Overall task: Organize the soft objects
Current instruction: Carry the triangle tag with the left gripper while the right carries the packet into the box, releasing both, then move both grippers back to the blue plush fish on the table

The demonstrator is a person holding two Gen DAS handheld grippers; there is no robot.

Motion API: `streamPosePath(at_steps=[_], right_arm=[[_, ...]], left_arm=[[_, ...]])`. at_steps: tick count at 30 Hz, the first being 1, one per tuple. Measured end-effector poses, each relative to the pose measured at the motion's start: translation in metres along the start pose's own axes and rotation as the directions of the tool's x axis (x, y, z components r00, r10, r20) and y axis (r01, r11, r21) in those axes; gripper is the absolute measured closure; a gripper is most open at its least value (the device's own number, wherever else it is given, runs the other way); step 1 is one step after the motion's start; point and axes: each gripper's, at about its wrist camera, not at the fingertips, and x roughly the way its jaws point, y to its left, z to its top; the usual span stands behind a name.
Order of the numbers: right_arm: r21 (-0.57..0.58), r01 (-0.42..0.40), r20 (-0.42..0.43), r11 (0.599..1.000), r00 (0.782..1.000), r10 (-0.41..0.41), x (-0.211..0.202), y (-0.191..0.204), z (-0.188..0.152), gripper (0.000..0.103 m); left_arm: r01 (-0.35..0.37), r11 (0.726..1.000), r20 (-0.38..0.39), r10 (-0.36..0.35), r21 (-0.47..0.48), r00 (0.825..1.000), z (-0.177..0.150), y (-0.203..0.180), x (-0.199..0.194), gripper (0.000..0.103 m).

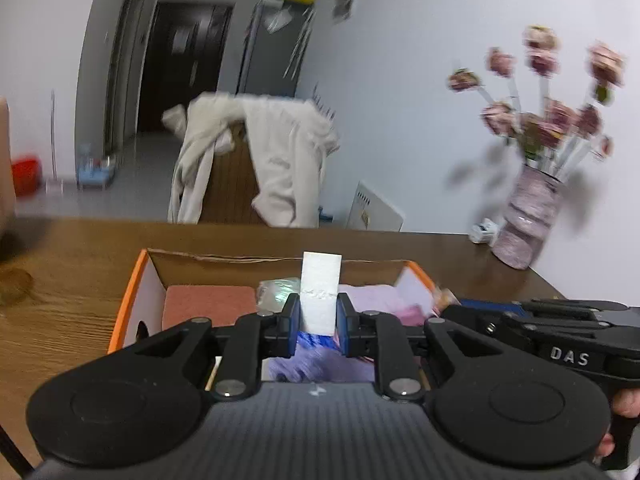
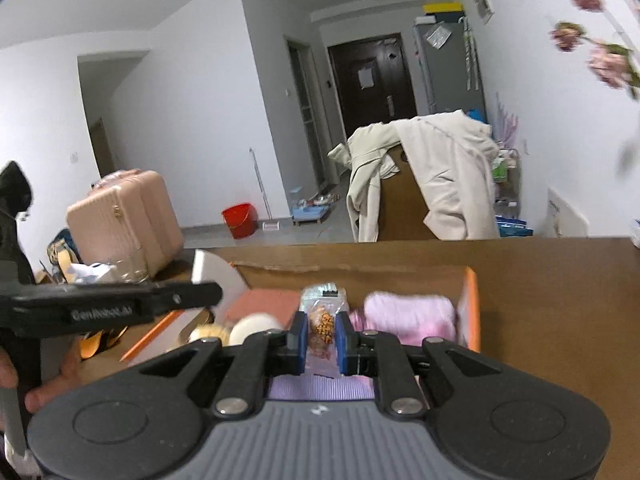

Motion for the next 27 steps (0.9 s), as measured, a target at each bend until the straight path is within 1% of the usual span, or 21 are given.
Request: streamPosePath(at_steps=[3, 4, 5, 6, 7, 8, 10, 11, 13, 16, 18, 19, 21, 24, 27], right_arm=[[-0.013, 0.016, -0.054, 1.000, 0.998, -0.016, 0.053, 0.001, 0.022, 0.088], [-0.012, 0.035, -0.077, 0.999, 0.996, -0.036, 0.073, 0.000, 0.026, 0.086], [-0.005, 0.056, -0.086, 0.998, 0.995, -0.056, 0.086, -0.001, 0.027, 0.080], [-0.002, 0.079, -0.095, 0.997, 0.992, -0.079, 0.100, -0.003, 0.028, 0.073], [0.007, 0.092, -0.104, 0.996, 0.990, -0.091, 0.109, -0.004, 0.028, 0.061], [0.026, 0.093, -0.106, 0.995, 0.990, -0.090, 0.114, -0.008, 0.026, 0.061], [0.058, 0.076, -0.090, 0.995, 0.993, -0.071, 0.113, -0.014, 0.024, 0.060], [0.068, 0.068, -0.082, 0.995, 0.995, -0.063, 0.110, -0.016, 0.023, 0.060], [0.067, 0.076, -0.074, 0.995, 0.995, -0.071, 0.103, -0.020, 0.024, 0.060], [0.062, 0.088, -0.048, 0.994, 0.995, -0.085, 0.075, -0.022, 0.029, 0.060], [0.052, 0.090, -0.024, 0.995, 0.996, -0.089, 0.053, -0.021, 0.035, 0.058], [0.042, 0.092, -0.013, 0.995, 0.996, -0.092, 0.041, -0.019, 0.038, 0.055], [0.013, 0.092, 0.006, 0.996, 0.996, -0.092, 0.012, -0.013, 0.041, 0.048], [-0.030, 0.086, 0.023, 0.996, 0.996, -0.086, -0.031, -0.006, 0.037, 0.048], [-0.073, 0.073, 0.035, 0.995, 0.997, -0.071, -0.077, 0.007, 0.018, 0.046]], left_arm=[[0.025, 0.998, -0.062, -0.028, -0.053, 0.998, 0.013, 0.018, 0.036, 0.084], [0.027, 0.998, -0.075, -0.030, -0.052, 0.997, 0.014, 0.022, 0.044, 0.083], [0.019, 0.999, -0.084, -0.022, -0.038, 0.996, 0.014, 0.024, 0.053, 0.082], [0.005, 1.000, -0.078, -0.008, -0.031, 0.997, 0.012, 0.026, 0.058, 0.069], [-0.008, 1.000, -0.072, 0.006, -0.023, 0.997, 0.010, 0.028, 0.061, 0.052], [-0.026, 1.000, -0.068, 0.025, -0.016, 0.997, 0.008, 0.031, 0.061, 0.047], [-0.047, 0.999, -0.059, 0.047, 0.003, 0.997, 0.005, 0.035, 0.057, 0.046], [-0.055, 0.998, -0.057, 0.056, 0.006, 0.997, 0.004, 0.039, 0.053, 0.046], [-0.078, 0.997, -0.058, 0.078, -0.007, 0.995, 0.007, 0.044, 0.046, 0.045], [-0.091, 0.996, -0.045, 0.090, -0.015, 0.995, 0.012, 0.044, 0.026, 0.045], [-0.099, 0.995, -0.023, 0.099, 0.000, 0.995, 0.017, 0.039, 0.007, 0.043], [-0.105, 0.994, -0.009, 0.105, 0.007, 0.994, 0.018, 0.035, -0.003, 0.041], [-0.112, 0.993, 0.020, 0.111, 0.025, 0.994, 0.019, 0.025, -0.028, 0.038], [-0.127, 0.990, 0.061, 0.123, 0.054, 0.990, 0.014, 0.006, -0.070, 0.034], [-0.124, 0.988, 0.111, 0.114, 0.091, 0.987, -0.006, -0.016, -0.118, 0.026]])
